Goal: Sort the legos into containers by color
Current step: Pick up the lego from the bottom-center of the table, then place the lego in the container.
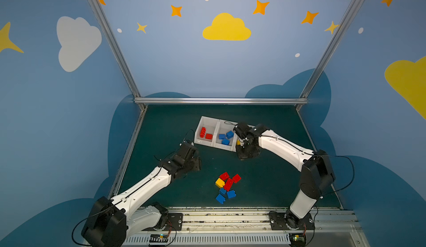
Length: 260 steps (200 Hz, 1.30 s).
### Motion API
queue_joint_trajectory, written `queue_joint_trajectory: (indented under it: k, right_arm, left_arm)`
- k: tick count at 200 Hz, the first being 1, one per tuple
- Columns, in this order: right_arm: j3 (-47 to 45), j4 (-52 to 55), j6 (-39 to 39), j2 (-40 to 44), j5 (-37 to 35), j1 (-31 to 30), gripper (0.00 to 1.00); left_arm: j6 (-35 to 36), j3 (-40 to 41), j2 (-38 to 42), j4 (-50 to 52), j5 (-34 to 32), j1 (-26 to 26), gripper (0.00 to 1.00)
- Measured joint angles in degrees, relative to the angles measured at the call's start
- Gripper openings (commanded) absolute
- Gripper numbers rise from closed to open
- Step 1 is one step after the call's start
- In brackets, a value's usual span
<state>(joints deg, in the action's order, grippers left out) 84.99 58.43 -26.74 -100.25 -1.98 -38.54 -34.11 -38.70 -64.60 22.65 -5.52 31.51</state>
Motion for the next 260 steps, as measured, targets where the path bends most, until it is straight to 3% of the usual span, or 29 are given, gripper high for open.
queue_joint_trajectory:
  k: [52,78,95,148,205,260]
  right_arm:
    - [18.12,1.09,5.29,-12.41,-0.98,9.29,0.10]
    - [20.81,2.36,5.95,-18.36,-0.59,10.84,0.44]
    - [21.24,3.21,6.54,-19.80,-0.07,11.47,0.55]
    - [20.94,3.17,6.19,-16.20,1.03,12.22,0.58]
    - [8.28,1.31,5.49,-1.79,2.58,12.26,0.59]
    - [-1.46,0.55,4.04,5.90,2.71,12.41,0.60]
  left_arm:
    - [0.00,0.96,0.17,-0.44,2.54,0.00,0.54]
    - [-0.02,1.92,0.17,-0.33,3.45,0.00,0.54]
    - [-0.02,1.97,0.17,-0.39,4.09,0.04,0.55]
    - [0.46,1.95,-1.11,-1.09,6.03,2.10,0.57]
    - [2.97,-1.27,-8.76,-1.29,7.30,9.62,0.62]
    - [5.86,-6.19,-15.85,-1.03,7.48,16.52,0.65]
